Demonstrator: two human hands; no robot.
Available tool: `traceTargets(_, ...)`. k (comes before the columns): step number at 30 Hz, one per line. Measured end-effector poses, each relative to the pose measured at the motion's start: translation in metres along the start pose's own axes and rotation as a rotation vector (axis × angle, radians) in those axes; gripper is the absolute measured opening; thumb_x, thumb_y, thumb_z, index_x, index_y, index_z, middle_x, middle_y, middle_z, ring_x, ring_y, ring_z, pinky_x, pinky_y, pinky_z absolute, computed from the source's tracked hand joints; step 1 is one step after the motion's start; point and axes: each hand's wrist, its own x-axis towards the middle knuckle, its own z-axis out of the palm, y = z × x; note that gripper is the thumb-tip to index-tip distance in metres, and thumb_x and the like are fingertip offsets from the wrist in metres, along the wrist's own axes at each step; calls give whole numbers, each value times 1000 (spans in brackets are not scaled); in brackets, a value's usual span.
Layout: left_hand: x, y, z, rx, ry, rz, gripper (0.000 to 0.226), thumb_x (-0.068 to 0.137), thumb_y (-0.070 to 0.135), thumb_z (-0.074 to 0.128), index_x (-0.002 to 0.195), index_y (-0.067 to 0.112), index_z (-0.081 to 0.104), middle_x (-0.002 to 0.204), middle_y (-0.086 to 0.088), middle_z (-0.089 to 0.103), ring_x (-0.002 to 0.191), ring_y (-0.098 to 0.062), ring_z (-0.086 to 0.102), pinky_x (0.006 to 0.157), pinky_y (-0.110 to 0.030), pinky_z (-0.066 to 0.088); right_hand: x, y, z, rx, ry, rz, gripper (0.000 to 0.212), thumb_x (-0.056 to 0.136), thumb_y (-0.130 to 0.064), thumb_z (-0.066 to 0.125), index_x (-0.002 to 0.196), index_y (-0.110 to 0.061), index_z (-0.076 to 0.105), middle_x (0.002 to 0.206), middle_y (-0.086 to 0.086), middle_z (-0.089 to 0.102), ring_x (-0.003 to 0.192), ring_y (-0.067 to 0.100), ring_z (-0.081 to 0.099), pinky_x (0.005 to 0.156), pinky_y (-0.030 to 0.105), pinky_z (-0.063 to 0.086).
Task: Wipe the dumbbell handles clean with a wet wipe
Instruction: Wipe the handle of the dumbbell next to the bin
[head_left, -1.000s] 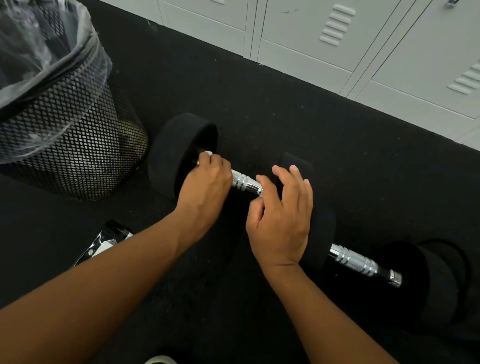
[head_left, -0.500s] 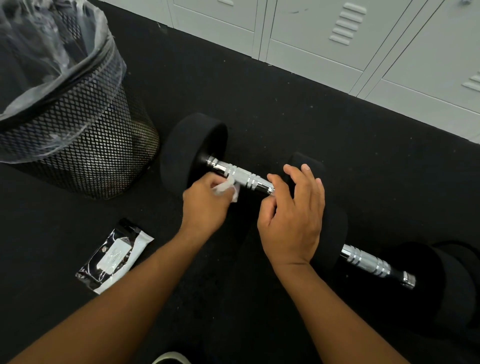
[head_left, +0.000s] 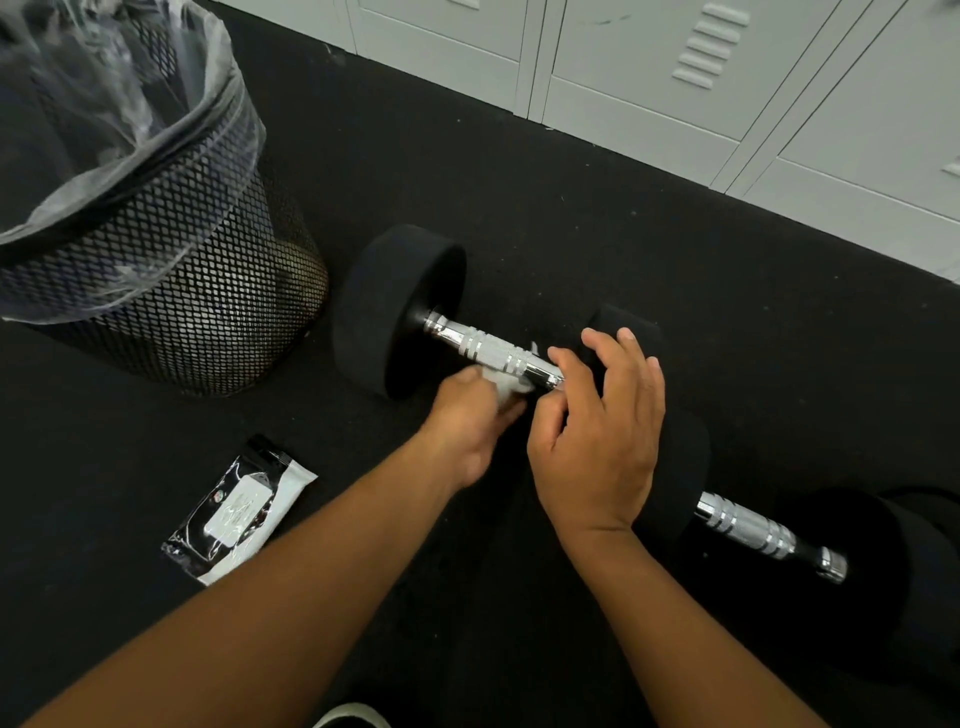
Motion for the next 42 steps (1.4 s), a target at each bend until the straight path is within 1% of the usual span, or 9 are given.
traceTargets(4, -20, -14, 1, 79, -113, -31, 29, 100, 4, 48, 116, 9, 72, 106, -9, 78, 90, -17, 74, 85, -32, 60, 0, 1, -2, 9, -37, -9, 35, 95, -13, 48, 122, -13, 71, 139, 10, 59, 145, 30, 43, 127, 45, 23)
traceTargets(12, -32, -4, -29, 134, -29, 262, 31, 99, 1, 47, 115, 11, 71, 112, -9, 76, 106, -24, 73, 89, -38, 59, -7, -7, -25, 369, -130, -29, 41, 94, -5, 58, 134, -9, 63, 141, 8, 56, 144, 21, 44, 124, 43, 30)
traceTargets(16, -37, 13, -36, 252, 23, 416, 34, 90, -3, 46, 73, 15, 68, 78, -7, 70, 77, -18, 66, 72, -34, 54, -6, -35, -36, 646, -297, 72, 65, 95, -17, 68, 154, -18, 40, 155, -1, 40, 143, 5, 39, 114, 15, 36)
traceTargets(18, -40, 17, -37, 264, -30, 443, 37, 88, -4, 46, 63, 17, 64, 70, -8, 66, 70, -19, 64, 68, -34, 51, 2, -47, -33, 800, -413, 255, 67, 96, -26, 70, 154, -29, 38, 149, -18, 44, 138, -2, 45, 110, 18, 44)
traceTargets(22, -39, 18, -42, 395, 81, 602, 23, 92, 6, 57, 87, 23, 72, 94, -1, 74, 90, -19, 71, 79, -34, 57, 21, -51, -22, 736, -390, 293, 26, 99, -21, 65, 123, -25, 73, 113, -16, 73, 105, -5, 65, 91, 13, 53)
traceTargets(27, -37, 27, -56, 618, 349, 951, 20, 93, 10, 65, 104, 27, 65, 108, 5, 65, 92, -2, 68, 82, -17, 55, 56, -51, -6, 584, -136, 303, 25, 100, -10, 57, 115, -16, 76, 107, -8, 76, 98, -2, 63, 85, -2, 39)
traceTargets(32, -32, 35, -77, 958, 470, 1253, 23, 93, 3, 59, 108, 15, 71, 107, 3, 58, 98, -11, 58, 85, -24, 50, 72, -66, 29, 419, 1, 70, 28, 97, -6, 56, 118, -8, 75, 113, 5, 77, 103, 17, 74, 91, 25, 57)
traceTargets(38, -21, 34, -93, 1383, 464, 1155, 51, 92, 8, 60, 143, 14, 56, 144, -11, 49, 130, -28, 44, 108, -35, 39, 44, -67, 47, 296, -438, -129, 26, 98, -12, 57, 116, -14, 75, 93, 10, 76, 81, 28, 72, 74, 42, 60)
traceTargets(42, -19, 41, -96, 1467, 475, 1169, 52, 94, 8, 58, 146, 7, 50, 142, -13, 51, 128, -31, 47, 105, -39, 45, 40, -66, 49, 352, -424, -82, 22, 99, -21, 57, 111, -14, 74, 99, 6, 72, 87, 17, 66, 77, 36, 58)
